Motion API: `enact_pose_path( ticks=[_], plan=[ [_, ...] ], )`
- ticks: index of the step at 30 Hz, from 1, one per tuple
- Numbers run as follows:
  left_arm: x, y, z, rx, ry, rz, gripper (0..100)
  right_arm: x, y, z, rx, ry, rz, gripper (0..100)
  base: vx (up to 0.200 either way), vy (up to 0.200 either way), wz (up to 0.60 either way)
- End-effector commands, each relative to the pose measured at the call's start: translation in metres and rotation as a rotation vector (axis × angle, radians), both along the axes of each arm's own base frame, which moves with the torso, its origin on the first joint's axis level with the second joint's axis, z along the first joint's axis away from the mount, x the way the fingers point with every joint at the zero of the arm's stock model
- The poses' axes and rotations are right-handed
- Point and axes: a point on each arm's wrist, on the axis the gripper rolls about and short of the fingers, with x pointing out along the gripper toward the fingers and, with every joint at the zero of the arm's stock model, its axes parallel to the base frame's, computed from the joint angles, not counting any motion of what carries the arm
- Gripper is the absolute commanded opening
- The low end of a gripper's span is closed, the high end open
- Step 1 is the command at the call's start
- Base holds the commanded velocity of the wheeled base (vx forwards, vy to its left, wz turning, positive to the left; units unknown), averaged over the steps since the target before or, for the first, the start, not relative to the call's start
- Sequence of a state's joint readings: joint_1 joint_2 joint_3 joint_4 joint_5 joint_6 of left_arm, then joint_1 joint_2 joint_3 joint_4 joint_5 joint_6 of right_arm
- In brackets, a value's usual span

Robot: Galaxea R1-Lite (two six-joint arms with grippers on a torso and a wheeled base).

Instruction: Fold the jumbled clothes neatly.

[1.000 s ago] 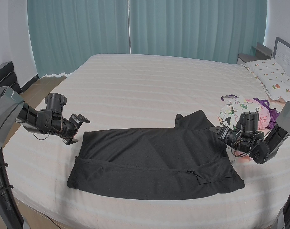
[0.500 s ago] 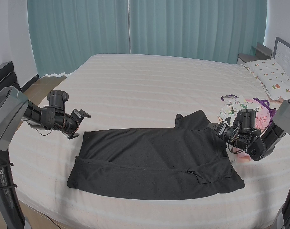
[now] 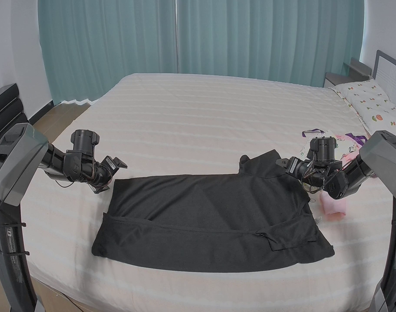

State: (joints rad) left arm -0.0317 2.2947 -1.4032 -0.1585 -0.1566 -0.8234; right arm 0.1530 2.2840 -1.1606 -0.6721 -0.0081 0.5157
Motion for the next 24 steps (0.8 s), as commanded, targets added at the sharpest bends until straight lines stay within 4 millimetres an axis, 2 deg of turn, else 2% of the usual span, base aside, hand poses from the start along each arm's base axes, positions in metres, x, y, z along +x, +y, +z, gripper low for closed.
enact_pose_path(
  ticks=[1,2,3,5,14,24],
  plan=[
    [0.002,-0.002,-0.006,0.023,0.006,-0.018,100,0.018,-0.01,-0.018,-0.031,0.01,-0.012,100,0.0,0.0,0.0],
    [0.003,-0.003,-0.006,0.022,0.003,-0.022,100,0.021,-0.012,-0.017,-0.03,0.007,-0.019,100,0.0,0.0,0.0],
    [0.003,-0.005,-0.005,0.022,0.0,-0.027,0,0.023,-0.012,-0.017,-0.03,0.007,-0.02,100,0.0,0.0,0.0],
    [0.003,-0.006,-0.005,0.022,-0.002,-0.028,0,0.023,-0.013,-0.017,-0.03,0.008,-0.022,100,0.0,0.0,0.0],
    [0.003,-0.011,-0.002,0.024,-0.007,-0.045,0,0.049,-0.014,-0.023,-0.016,0.024,0.002,100,0.0,0.0,0.0],
    [0.0,0.0,0.008,0.028,-0.022,-0.013,0,0.065,-0.015,-0.018,0.024,0.036,0.074,100,0.0,0.0,0.0]
  ],
)
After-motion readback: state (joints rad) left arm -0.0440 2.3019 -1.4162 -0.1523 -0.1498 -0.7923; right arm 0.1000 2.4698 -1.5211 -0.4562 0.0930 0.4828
